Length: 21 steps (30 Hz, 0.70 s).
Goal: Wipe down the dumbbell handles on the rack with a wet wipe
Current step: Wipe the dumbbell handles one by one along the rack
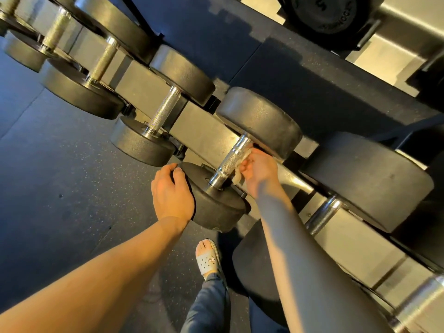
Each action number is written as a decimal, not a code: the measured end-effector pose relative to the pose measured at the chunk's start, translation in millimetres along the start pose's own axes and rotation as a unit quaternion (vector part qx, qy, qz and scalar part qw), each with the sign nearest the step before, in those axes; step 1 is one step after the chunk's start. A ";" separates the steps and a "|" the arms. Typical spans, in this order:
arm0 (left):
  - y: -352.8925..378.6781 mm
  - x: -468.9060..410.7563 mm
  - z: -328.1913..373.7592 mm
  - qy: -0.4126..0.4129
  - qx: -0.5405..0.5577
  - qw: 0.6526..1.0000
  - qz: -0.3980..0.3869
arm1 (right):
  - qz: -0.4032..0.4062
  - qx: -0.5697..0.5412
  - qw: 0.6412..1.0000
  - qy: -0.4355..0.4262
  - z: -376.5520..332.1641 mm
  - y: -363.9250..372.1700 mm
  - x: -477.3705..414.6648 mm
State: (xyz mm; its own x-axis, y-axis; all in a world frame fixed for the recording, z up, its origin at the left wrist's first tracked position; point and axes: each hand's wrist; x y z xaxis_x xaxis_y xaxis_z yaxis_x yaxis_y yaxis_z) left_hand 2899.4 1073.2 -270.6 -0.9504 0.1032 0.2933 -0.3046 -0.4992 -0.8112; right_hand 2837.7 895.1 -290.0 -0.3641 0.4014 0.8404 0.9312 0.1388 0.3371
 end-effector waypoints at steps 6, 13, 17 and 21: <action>-0.2 0.3 -1.0 -0.004 0.002 1.000 -0.004 | -0.112 0.327 0.937 -0.051 25.0 -22.5 20.2; -1.8 -0.1 -0.3 -0.003 0.005 1.000 -0.010 | -0.011 0.182 0.982 -0.056 -1.4 -9.2 11.8; -1.4 -1.1 -2.0 0.005 0.008 1.000 -0.012 | -0.011 0.238 0.967 -0.086 20.4 -4.9 22.2; -2.2 0.0 1.1 0.006 0.010 1.000 -0.016 | -0.057 0.396 0.914 -0.063 38.3 -12.6 34.3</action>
State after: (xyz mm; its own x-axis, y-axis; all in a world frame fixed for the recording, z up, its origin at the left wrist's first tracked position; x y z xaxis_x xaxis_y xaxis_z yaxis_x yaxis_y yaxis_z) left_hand 2900.1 1073.3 -268.2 -0.9407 0.1310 0.3130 -0.3345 -0.5128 -0.7906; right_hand 2814.2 941.8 -281.7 -0.5001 0.4378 0.7472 0.6269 0.7782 -0.0363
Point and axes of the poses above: each hand's wrist, its own x-axis away from the middle knuckle, its own y-axis out of the palm, z = x × y, and after that the axes turned 9 degrees about -x, right-handed
